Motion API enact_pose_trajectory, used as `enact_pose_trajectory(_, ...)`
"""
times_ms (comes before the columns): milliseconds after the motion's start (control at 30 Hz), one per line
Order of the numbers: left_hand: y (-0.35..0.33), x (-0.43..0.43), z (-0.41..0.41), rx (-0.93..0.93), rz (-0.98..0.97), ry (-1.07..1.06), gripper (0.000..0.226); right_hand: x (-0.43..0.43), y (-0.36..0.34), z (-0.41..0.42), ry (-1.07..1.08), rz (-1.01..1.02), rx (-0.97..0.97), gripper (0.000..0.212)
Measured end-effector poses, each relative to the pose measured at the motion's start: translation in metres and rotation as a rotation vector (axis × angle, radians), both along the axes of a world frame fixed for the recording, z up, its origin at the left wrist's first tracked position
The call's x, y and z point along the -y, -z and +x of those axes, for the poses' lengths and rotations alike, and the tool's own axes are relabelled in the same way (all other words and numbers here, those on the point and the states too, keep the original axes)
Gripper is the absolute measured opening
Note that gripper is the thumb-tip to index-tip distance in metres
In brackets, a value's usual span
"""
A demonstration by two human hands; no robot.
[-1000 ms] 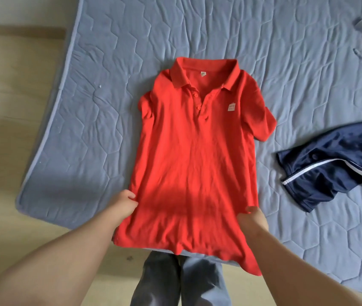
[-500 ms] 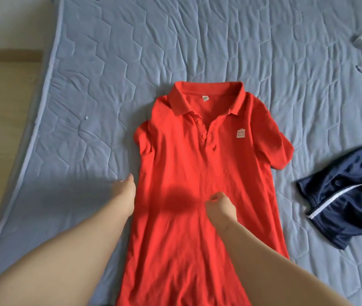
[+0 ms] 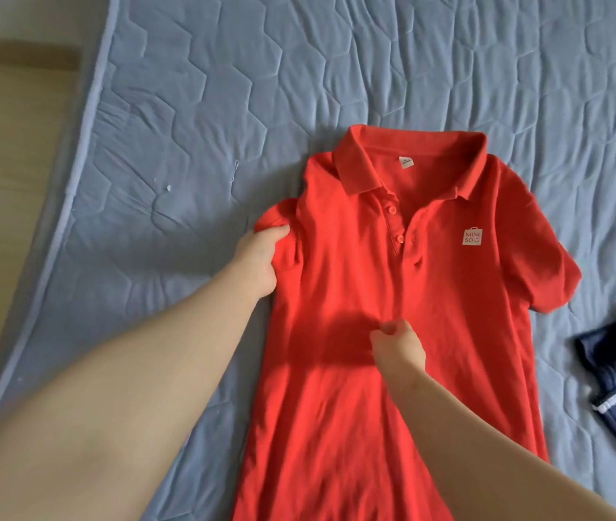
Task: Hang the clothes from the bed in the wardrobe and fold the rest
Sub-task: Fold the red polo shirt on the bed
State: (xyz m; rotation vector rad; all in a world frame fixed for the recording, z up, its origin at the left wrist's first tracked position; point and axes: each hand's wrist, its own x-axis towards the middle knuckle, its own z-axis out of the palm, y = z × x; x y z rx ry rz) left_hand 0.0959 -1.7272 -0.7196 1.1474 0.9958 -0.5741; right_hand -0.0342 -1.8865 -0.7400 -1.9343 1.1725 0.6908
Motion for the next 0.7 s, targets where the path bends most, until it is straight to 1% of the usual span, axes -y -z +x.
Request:
enact_pose_trajectory(100,-0.005,-0.018,-0.004,0.135,0.027,-0.267,0.043,0.001,-0.002,0.001,-0.001,0.005,0.010,0.013)
enact_pose_trajectory(167,-0.003,-0.038,-0.010,0.156,0.072,-0.481,0.045,0.001,-0.005,0.003,0.010,0.017,0.025,0.014)
enact_pose_trajectory(200,-0.002,-0.047,-0.015,0.146,0.111,-0.530,0.041,0.002,-0.006,0.004,0.013,0.021,0.030,0.015)
enact_pose_trajectory(233,-0.001,-0.054,-0.021,0.120,0.130,-0.527,0.034,0.003,-0.006,0.004,0.011,0.023,0.035,0.013)
enact_pose_trajectory(267,0.002,-0.058,-0.027,0.074,0.115,-0.484,0.027,0.004,-0.007,0.004,0.007,0.025,0.037,0.011)
enact_pose_trajectory(300,0.004,-0.061,-0.030,0.020,0.066,-0.436,0.025,0.005,-0.007,0.004,0.007,0.030,0.039,0.010)
enact_pose_trajectory(333,0.006,-0.063,-0.030,-0.024,0.012,-0.390,0.030,0.006,-0.007,0.003,0.009,0.038,0.041,0.010)
enact_pose_trajectory(367,0.007,-0.064,-0.027,-0.047,-0.048,-0.358,0.040,0.008,-0.007,0.003,0.010,0.047,0.041,0.011)
enact_pose_trajectory(433,0.006,-0.065,-0.016,-0.052,-0.154,-0.271,0.057,0.011,-0.007,0.000,0.004,0.061,0.032,0.010)
enact_pose_trajectory(467,0.005,-0.064,-0.010,-0.048,-0.172,-0.184,0.059,0.012,-0.008,-0.002,0.000,0.069,0.026,0.009)
enact_pose_trajectory(500,0.003,-0.063,-0.004,-0.051,-0.146,-0.074,0.057,0.013,-0.008,-0.004,-0.004,0.077,0.021,0.007)
enact_pose_trajectory(533,0.001,-0.062,0.001,-0.070,-0.077,0.038,0.051,0.015,-0.008,-0.006,-0.008,0.084,0.017,0.007)
enact_pose_trajectory(600,-0.004,-0.062,0.012,-0.118,0.125,0.179,0.040,0.017,-0.008,-0.008,-0.027,0.091,0.012,0.007)
enact_pose_trajectory(633,-0.005,-0.063,0.018,-0.105,0.175,0.198,0.041,0.018,-0.007,-0.008,-0.042,0.091,0.012,0.007)
enact_pose_trajectory(700,-0.010,-0.062,0.031,-0.055,0.176,0.247,0.050,0.018,-0.003,-0.008,-0.040,0.084,0.012,0.007)
